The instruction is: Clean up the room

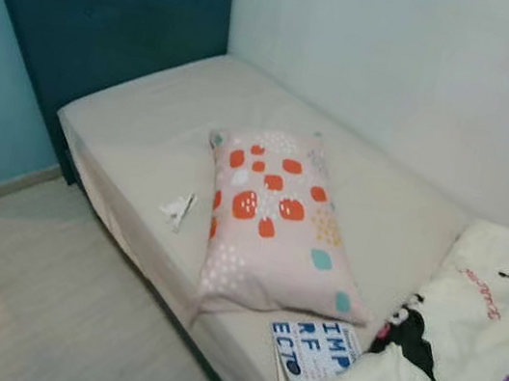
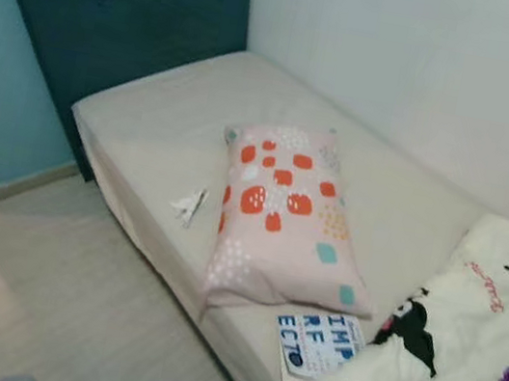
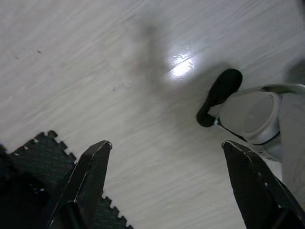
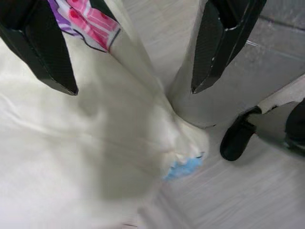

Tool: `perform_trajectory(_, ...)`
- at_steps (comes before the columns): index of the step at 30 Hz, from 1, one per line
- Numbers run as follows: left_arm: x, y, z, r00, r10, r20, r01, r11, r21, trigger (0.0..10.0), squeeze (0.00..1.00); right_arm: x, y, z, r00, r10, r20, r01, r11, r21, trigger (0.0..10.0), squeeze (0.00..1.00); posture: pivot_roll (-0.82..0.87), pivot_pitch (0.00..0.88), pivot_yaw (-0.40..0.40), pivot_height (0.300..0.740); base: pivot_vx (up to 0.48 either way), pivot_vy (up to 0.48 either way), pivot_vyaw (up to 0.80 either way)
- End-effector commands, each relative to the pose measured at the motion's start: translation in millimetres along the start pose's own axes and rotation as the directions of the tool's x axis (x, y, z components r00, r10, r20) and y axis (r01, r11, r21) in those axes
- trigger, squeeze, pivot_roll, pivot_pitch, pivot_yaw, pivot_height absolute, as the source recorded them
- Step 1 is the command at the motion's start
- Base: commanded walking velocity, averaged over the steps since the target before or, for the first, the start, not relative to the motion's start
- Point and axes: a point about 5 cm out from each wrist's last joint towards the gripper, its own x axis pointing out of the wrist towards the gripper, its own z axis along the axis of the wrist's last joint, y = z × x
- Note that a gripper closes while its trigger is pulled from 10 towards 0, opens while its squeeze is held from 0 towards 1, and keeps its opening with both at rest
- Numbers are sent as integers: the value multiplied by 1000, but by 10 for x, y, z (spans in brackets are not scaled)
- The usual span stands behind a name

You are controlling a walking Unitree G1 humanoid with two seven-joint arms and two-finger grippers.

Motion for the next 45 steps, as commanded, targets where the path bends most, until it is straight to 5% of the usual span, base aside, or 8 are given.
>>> perform_trajectory(1, -4, -38, -52, 1000, -2, -20, 2, 1000, 11, 10000, 0, -8, 24, -70, 1000, 11, -25, -11, 1000, -17, 10000, 0, -126, 114, -57, 740, 0, 0, 731)
perform_trajectory(36, -6, -14, -37, 999, -48, 4, 48, 998, -42, 10000, 0, -9, 30, -68, 999, 41, -33, -43, 997, -58, 10000, 0, -113, 109, -95, 740, 0, 0, 729)
perform_trajectory(45, -6, -12, -25, 998, -55, 9, 56, 998, -33, 10000, 0, 10, 30, 19, 999, 34, -27, -35, 998, -51, 10000, 0, -114, 106, -91, 740, 449, 0, 0)
